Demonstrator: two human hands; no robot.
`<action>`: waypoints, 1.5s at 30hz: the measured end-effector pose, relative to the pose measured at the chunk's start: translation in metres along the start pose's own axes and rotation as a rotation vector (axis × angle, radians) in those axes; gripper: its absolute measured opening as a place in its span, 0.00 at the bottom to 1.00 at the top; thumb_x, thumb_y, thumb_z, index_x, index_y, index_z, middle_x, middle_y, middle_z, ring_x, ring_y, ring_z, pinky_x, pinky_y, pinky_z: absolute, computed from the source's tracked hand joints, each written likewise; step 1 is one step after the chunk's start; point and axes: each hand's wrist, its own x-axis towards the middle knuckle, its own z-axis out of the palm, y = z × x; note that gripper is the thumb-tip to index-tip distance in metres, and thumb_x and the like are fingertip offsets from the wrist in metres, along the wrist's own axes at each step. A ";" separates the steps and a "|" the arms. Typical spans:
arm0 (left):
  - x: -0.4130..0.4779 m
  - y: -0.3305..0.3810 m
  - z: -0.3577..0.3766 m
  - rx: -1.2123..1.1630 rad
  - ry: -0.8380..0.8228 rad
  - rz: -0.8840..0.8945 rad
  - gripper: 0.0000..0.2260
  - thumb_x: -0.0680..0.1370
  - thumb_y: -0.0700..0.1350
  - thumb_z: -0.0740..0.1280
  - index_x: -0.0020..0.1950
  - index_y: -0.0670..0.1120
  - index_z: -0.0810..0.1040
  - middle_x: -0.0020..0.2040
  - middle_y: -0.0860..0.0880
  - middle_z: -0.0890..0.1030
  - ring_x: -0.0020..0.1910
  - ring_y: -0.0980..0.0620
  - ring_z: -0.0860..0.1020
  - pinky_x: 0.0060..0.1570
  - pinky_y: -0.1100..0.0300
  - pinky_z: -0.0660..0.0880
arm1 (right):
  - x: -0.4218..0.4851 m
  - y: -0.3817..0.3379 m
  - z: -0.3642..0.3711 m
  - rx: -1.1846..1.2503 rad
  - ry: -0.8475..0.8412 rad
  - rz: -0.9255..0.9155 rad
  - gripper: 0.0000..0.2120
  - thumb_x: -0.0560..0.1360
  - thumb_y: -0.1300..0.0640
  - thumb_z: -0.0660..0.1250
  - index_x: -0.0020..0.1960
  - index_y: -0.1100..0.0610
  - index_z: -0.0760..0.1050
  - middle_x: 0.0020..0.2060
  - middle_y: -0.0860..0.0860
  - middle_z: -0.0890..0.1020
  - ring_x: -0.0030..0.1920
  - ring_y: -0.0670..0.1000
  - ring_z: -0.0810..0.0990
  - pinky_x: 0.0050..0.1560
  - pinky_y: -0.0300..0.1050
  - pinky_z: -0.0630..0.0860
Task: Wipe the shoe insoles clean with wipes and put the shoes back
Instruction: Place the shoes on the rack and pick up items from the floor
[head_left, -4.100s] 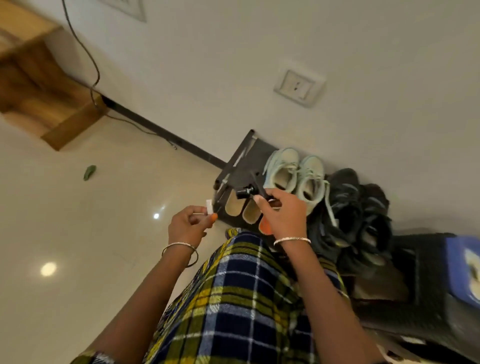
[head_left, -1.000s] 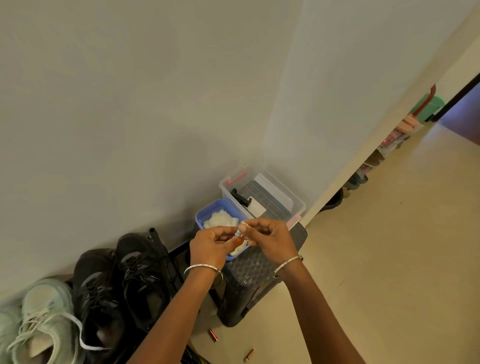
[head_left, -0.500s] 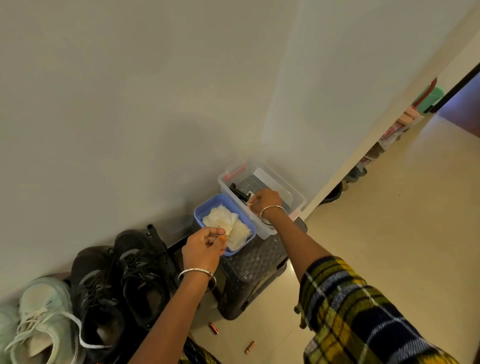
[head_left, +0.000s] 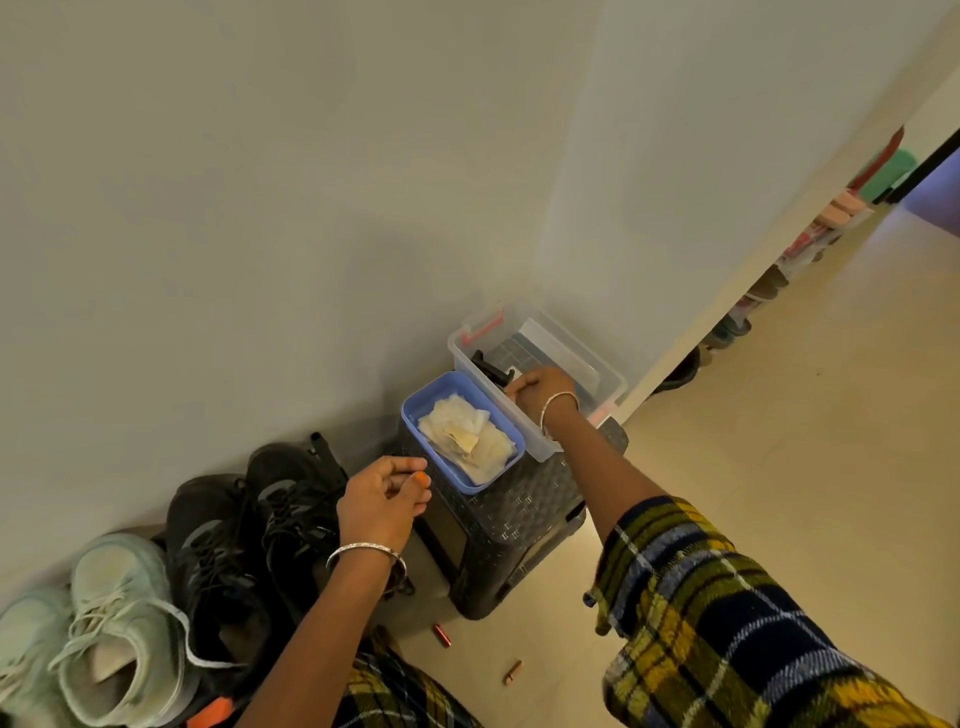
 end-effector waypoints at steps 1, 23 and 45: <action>-0.003 -0.001 -0.003 -0.006 0.006 -0.004 0.05 0.76 0.38 0.70 0.49 0.47 0.82 0.39 0.49 0.85 0.39 0.52 0.84 0.45 0.55 0.82 | -0.008 0.000 -0.004 0.065 0.069 -0.032 0.10 0.76 0.68 0.67 0.47 0.59 0.86 0.45 0.55 0.86 0.44 0.53 0.82 0.55 0.46 0.80; -0.127 -0.045 -0.034 0.159 -0.042 0.031 0.05 0.77 0.39 0.70 0.46 0.50 0.82 0.37 0.48 0.85 0.40 0.50 0.84 0.48 0.49 0.82 | -0.279 0.153 0.042 0.368 0.046 -0.042 0.07 0.72 0.68 0.72 0.43 0.56 0.85 0.35 0.50 0.85 0.35 0.47 0.85 0.43 0.45 0.84; -0.019 -0.137 -0.014 0.744 -0.627 0.090 0.05 0.76 0.46 0.69 0.50 0.48 0.83 0.50 0.48 0.84 0.51 0.48 0.80 0.51 0.58 0.74 | -0.297 0.188 0.143 0.097 0.058 0.362 0.06 0.73 0.67 0.71 0.45 0.58 0.85 0.34 0.53 0.85 0.35 0.50 0.85 0.43 0.44 0.84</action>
